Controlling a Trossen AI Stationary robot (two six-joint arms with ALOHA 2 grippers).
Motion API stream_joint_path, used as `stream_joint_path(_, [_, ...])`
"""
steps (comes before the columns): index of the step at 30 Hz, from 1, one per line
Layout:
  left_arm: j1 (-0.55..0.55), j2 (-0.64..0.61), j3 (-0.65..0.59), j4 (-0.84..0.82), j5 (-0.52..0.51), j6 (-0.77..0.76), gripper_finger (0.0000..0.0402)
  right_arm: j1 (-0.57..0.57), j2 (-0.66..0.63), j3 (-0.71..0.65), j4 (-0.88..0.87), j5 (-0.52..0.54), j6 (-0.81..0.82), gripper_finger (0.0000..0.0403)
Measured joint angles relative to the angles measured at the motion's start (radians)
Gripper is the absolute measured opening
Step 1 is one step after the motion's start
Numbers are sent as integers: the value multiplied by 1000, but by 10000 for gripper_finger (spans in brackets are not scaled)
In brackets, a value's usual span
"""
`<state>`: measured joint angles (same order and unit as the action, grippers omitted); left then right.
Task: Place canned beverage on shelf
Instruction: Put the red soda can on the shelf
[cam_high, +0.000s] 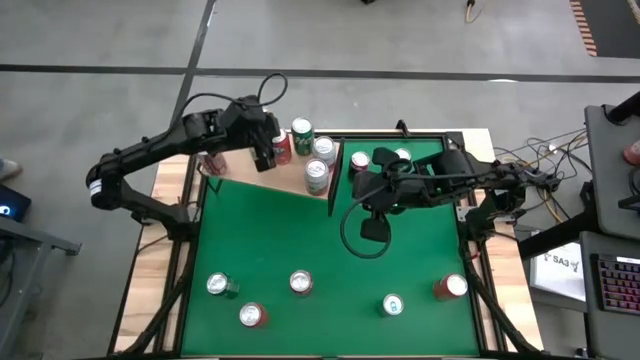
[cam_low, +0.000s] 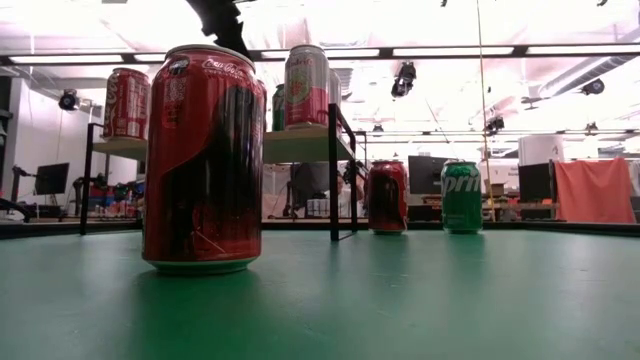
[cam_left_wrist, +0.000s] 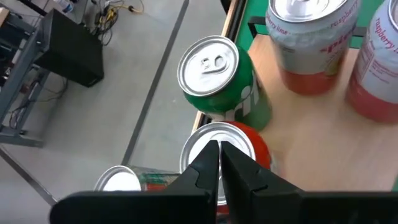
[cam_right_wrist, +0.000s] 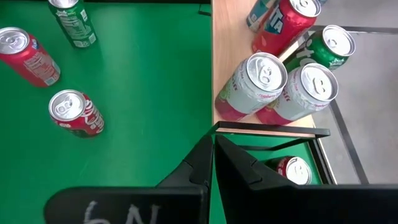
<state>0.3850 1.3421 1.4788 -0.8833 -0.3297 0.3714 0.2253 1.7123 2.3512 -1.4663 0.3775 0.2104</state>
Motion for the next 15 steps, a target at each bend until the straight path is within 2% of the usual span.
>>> stream_joint_path(15, [13, -1, -33, -14, 1, -7, 0, 0, 0, 0, -2, 0, 3, 9])
